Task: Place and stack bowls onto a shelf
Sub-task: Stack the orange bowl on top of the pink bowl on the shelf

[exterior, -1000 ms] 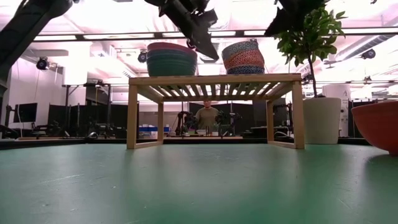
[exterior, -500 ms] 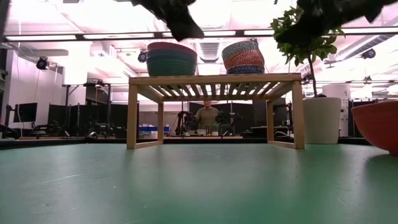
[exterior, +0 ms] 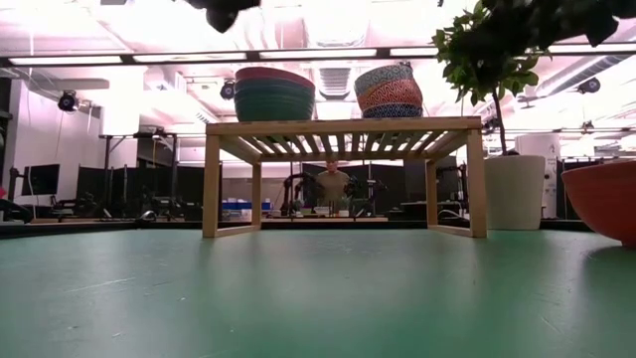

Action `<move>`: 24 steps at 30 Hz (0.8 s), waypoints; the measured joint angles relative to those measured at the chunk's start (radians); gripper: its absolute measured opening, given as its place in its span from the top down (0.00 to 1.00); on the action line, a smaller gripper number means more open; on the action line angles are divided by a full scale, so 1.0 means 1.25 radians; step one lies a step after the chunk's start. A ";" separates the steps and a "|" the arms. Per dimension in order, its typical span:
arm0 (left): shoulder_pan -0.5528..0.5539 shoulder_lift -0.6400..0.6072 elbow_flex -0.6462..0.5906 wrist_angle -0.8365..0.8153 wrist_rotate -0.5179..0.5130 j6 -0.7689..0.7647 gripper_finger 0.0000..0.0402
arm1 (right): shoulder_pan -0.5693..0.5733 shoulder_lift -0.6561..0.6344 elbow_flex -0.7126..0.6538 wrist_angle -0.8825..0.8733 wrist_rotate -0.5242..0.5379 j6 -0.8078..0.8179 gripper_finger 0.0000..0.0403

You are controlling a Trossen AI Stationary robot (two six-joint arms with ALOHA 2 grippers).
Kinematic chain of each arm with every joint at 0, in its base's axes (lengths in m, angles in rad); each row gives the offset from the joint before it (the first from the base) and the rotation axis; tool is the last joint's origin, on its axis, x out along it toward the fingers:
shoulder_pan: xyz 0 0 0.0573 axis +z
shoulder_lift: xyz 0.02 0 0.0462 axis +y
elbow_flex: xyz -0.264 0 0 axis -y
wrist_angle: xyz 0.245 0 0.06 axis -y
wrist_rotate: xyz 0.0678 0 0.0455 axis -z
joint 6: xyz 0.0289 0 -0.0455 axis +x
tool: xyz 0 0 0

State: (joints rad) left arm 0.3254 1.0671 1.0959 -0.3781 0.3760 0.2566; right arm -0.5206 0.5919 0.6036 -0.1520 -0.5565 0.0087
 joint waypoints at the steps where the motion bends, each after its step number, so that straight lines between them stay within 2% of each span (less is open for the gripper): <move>1: -0.005 -0.024 -0.025 0.029 0.000 -0.006 0.91 | 0.010 0.000 0.011 -0.014 -0.003 0.018 0.98; 7: -0.014 -0.121 -0.126 0.195 0.000 -0.031 0.91 | 0.107 0.048 0.126 -0.286 0.025 0.113 0.98; 12: -0.014 -0.147 -0.154 0.255 0.000 -0.085 0.91 | 0.237 0.136 0.192 -0.541 0.116 0.204 0.98; 15: -0.016 -0.141 -0.158 0.271 0.000 -0.117 0.91 | 0.338 0.186 0.210 -0.654 0.225 0.224 0.98; 19: -0.025 -0.121 -0.158 0.287 -0.001 -0.155 0.91 | 0.451 0.236 0.238 -0.741 0.330 0.245 0.98; 24: -0.062 -0.099 -0.158 0.290 -0.001 -0.195 0.91 | 0.516 0.263 0.249 -0.740 0.362 0.314 0.96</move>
State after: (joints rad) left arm 0.2482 0.9430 0.8985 -0.0161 0.3746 0.0124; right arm 0.1247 0.9208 0.9150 -1.0774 -0.1043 0.4016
